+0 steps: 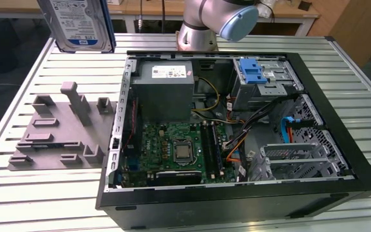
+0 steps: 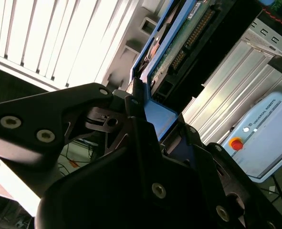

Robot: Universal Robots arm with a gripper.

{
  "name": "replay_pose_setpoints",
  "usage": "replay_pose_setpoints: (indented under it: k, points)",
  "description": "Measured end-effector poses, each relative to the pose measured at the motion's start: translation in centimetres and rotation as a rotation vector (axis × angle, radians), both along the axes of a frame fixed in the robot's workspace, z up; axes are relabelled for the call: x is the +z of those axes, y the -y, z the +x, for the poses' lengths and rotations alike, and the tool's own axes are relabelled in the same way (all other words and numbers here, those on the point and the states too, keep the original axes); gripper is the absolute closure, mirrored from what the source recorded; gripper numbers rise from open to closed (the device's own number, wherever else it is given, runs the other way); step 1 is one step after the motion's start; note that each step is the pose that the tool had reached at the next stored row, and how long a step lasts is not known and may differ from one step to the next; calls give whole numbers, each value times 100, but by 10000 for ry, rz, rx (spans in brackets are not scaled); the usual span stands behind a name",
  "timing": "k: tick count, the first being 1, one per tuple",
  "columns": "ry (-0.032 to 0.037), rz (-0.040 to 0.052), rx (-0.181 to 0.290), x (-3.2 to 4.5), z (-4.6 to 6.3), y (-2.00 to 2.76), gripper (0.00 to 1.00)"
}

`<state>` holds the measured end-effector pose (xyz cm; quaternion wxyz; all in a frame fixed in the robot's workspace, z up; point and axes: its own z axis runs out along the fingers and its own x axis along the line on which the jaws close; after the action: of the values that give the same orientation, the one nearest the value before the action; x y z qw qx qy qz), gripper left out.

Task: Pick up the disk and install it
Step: 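Pick up the disk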

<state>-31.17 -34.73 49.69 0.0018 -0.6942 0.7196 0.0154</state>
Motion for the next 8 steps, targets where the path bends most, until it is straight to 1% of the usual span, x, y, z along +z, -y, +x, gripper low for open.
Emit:
replay_pose_setpoints:
  k: [8]
  points:
    - [0,0,0,0,57,0,64]
